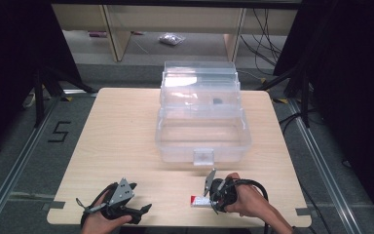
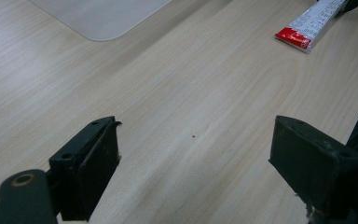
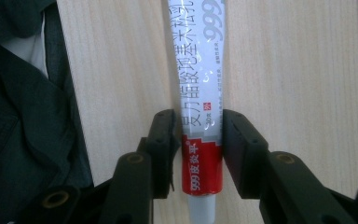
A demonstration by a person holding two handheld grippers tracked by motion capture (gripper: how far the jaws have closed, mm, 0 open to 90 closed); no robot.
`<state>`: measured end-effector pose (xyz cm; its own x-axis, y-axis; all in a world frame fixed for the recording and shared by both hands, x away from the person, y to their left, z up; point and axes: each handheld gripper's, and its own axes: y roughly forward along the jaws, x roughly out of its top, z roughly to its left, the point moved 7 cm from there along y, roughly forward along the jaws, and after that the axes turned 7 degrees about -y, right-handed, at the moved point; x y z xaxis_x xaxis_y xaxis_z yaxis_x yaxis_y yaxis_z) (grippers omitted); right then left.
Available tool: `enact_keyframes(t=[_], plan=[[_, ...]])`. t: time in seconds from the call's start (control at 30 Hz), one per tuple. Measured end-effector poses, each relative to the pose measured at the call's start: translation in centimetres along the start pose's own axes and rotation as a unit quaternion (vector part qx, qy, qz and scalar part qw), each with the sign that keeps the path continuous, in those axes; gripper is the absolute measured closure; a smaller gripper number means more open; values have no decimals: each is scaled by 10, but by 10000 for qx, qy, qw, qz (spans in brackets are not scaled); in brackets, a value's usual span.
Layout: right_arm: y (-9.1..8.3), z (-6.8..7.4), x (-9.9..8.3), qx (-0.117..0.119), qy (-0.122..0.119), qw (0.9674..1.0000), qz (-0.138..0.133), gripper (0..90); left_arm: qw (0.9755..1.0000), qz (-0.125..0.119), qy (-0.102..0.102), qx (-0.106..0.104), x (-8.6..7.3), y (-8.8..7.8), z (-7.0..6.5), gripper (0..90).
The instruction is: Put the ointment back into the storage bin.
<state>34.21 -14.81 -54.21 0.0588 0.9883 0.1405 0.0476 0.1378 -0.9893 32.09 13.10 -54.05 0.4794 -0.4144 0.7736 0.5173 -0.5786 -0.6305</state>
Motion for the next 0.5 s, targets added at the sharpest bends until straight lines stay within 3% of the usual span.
enact_keyframes(t=[0.13,0.23,0.3,0.37,0.43,0.5], plan=[[1,-2,0,7,-124,9999,-57,676,10000,-15,-7,4,0,1,0,151],[1,0,-1,4,30,10000,-22,680,10000,-11,-12,3,0,0,0,151],[2,-2,0,8,-129,9999,-54,680,10000,-22,-18,4,0,1,0,151],[1,1,0,11,25,10000,45,680,10000,-21,-38,-2,0,1,-1,151],[3,-2,1,-5,-229,9997,-30,690,10000,-30,-37,-7,0,1,-1,151],[2,1,1,51,-74,10000,35,703,10000,-31,-40,-2,0,1,-1,151]])
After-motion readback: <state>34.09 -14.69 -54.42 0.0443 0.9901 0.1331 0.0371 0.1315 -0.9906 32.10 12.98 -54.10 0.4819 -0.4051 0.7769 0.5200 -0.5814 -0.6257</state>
